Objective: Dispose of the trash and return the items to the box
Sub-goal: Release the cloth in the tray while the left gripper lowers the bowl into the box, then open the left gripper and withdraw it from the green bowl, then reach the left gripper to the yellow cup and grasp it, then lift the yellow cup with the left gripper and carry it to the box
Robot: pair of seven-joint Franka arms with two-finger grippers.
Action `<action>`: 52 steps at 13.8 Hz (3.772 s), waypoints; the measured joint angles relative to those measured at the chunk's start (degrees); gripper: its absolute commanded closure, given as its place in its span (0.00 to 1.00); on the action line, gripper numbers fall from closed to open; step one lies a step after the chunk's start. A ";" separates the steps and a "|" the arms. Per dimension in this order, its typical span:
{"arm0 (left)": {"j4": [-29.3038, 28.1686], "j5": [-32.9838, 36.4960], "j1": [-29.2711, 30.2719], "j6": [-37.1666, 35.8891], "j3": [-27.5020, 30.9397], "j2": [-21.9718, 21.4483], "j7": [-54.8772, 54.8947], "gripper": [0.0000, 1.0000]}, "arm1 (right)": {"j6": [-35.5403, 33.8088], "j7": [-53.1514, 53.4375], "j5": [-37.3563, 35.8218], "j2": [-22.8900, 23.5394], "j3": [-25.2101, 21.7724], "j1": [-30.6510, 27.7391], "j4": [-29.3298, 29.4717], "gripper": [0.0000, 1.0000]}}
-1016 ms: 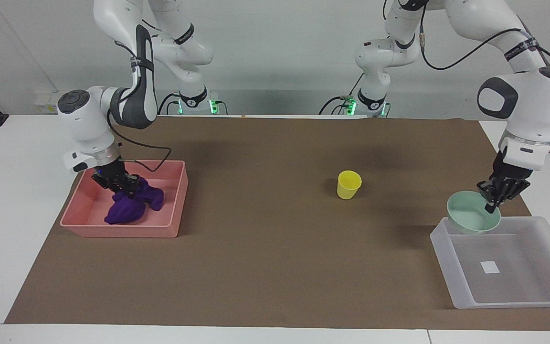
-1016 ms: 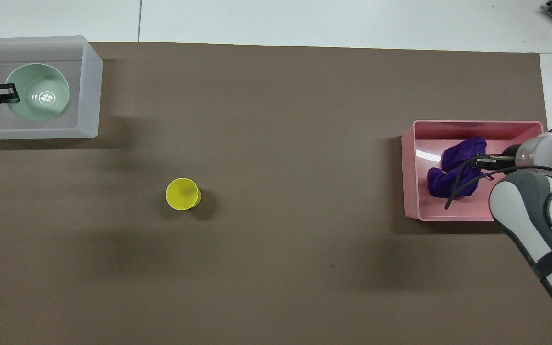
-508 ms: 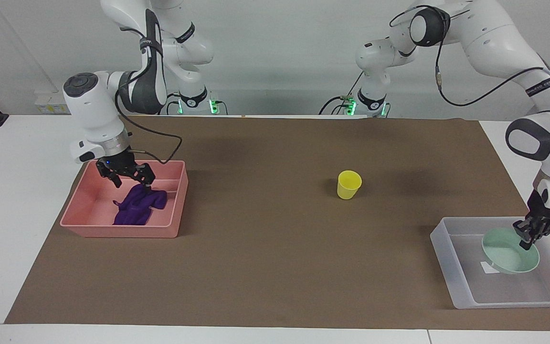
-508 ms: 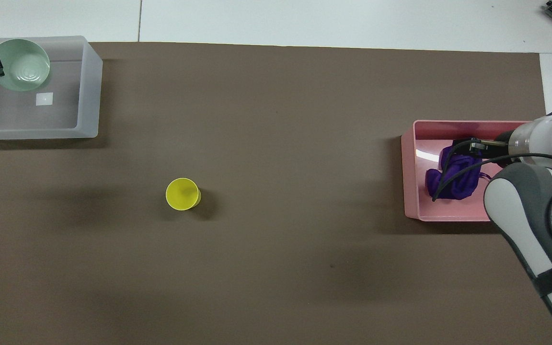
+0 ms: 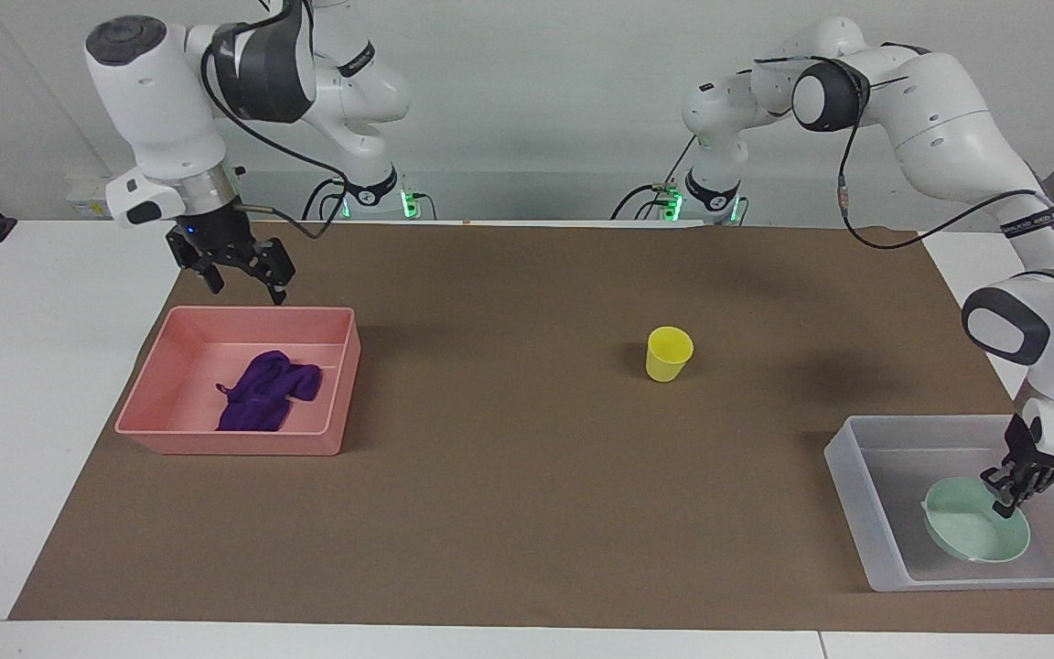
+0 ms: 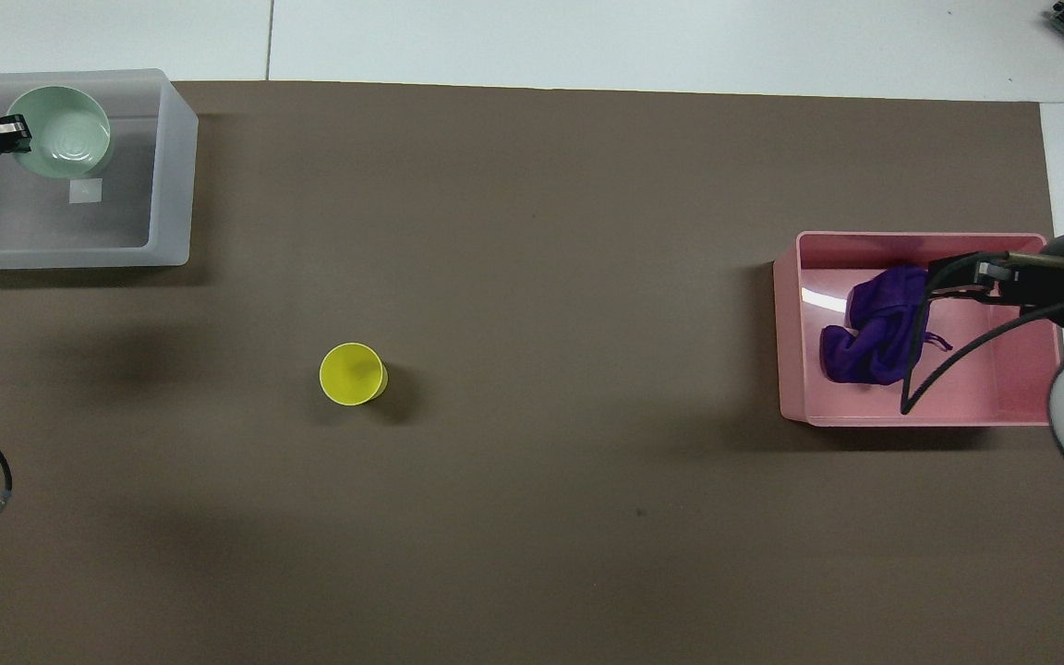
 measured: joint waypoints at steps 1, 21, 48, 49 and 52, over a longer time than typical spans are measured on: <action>-0.23 0.00 0.00 0.06 0.00 0.07 0.00 1.00 | -3.24 0.00 0.00 -0.47 -0.05 -0.11 2.40 0.00; -16.62 0.01 -9.62 -16.41 -1.27 -21.92 1.65 0.00 | -13.21 -3.34 0.53 -0.43 -0.14 -0.53 7.29 0.00; -55.43 0.02 -30.86 6.53 -0.08 -38.04 -15.43 1.00 | -13.25 -3.41 -0.02 -0.78 -0.38 -1.17 5.82 0.00; -53.64 0.03 -28.42 6.55 0.07 -38.01 -12.78 1.00 | -13.25 -3.41 -0.02 -0.79 -0.38 -1.18 5.79 0.00; -44.51 0.03 -21.66 4.06 0.41 -36.54 -7.18 1.00 | -13.25 -3.41 -0.02 -0.81 -0.38 -1.18 5.75 0.00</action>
